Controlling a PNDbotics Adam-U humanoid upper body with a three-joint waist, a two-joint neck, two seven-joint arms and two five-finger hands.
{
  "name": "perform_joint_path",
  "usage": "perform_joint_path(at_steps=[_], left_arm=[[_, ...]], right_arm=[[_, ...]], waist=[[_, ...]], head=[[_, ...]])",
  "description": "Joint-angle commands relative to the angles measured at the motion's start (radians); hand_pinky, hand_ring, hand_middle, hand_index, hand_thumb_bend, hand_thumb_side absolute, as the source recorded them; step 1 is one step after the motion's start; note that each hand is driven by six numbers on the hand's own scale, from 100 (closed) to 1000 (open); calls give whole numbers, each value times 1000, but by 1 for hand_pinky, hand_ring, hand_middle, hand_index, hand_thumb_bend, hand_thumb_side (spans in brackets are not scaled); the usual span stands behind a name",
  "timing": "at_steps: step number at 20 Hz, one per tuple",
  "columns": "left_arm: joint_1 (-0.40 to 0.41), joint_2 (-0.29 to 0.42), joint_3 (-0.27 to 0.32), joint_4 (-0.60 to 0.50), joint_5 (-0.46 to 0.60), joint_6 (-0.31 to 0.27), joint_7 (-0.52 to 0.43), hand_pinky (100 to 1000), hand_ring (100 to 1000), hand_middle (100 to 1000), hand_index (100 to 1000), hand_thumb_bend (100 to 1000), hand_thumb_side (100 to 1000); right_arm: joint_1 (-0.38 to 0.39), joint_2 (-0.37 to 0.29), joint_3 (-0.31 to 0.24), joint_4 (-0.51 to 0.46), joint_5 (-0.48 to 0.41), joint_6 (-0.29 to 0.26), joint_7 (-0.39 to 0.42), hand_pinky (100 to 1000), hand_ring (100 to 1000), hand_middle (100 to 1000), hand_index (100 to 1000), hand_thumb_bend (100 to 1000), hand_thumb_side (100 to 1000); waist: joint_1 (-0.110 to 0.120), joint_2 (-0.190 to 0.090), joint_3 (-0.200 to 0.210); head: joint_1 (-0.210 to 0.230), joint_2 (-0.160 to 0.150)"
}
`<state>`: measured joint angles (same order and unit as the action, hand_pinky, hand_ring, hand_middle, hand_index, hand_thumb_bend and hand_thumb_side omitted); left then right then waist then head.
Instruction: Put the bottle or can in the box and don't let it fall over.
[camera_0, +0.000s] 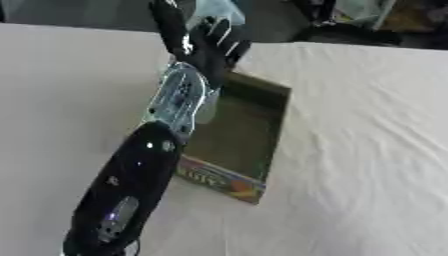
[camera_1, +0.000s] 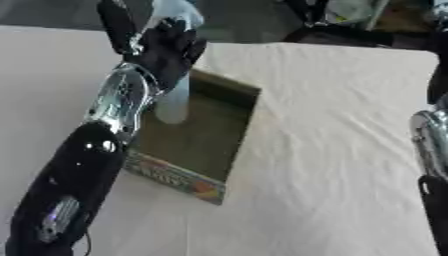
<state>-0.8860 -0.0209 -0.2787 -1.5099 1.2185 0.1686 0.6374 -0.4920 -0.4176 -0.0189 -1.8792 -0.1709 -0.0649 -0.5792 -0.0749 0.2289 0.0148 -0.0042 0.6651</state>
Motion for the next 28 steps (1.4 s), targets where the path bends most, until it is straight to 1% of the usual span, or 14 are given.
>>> perform_joint_path(at_steps=[1,6,10,15,18,22,24,28], left_arm=[[1,-10,-11,12,3,12,-10,100,100,100,964,595,1000],[39,-14,-18,57,9,29,-20,100,100,100,963,591,1000],[63,-16,-16,84,12,28,-20,100,100,100,963,594,1000],[89,-1,-19,83,8,24,-24,100,100,100,963,596,1000],[111,23,-22,63,3,19,-21,100,100,100,959,597,1000],[143,66,-25,10,9,8,-15,100,100,100,958,602,1000],[153,92,-9,-26,15,-7,-8,100,100,100,958,604,1000],[151,160,53,-104,30,-56,13,100,100,100,960,606,1000]], right_arm=[[-9,-20,-14,-15,1,-1,-7,1000,938,950,848,417,452],[-5,-24,-18,-17,3,-3,-11,1000,938,950,848,416,452],[-1,-26,-19,-18,4,-3,-13,1000,938,951,848,415,453],[5,-34,-20,-18,7,-3,-14,1000,938,951,848,414,454],[12,-41,-21,-16,9,-3,-15,1000,939,952,848,414,454],[19,-50,-23,-15,12,-3,-16,1000,939,952,848,412,455],[24,-55,-25,-15,13,-3,-18,1000,939,952,848,412,455],[37,-64,-30,-13,16,-3,-23,1000,939,952,848,411,455]], waist=[[3,-14,2],[2,-12,14],[1,-11,22],[7,-14,33],[14,-17,43],[22,-21,52],[24,-24,57],[30,-34,70]], head=[[-11,-11],[-24,-14],[-29,-18],[-38,-13],[-50,-12],[-63,-11],[-68,-9],[-79,-1]])
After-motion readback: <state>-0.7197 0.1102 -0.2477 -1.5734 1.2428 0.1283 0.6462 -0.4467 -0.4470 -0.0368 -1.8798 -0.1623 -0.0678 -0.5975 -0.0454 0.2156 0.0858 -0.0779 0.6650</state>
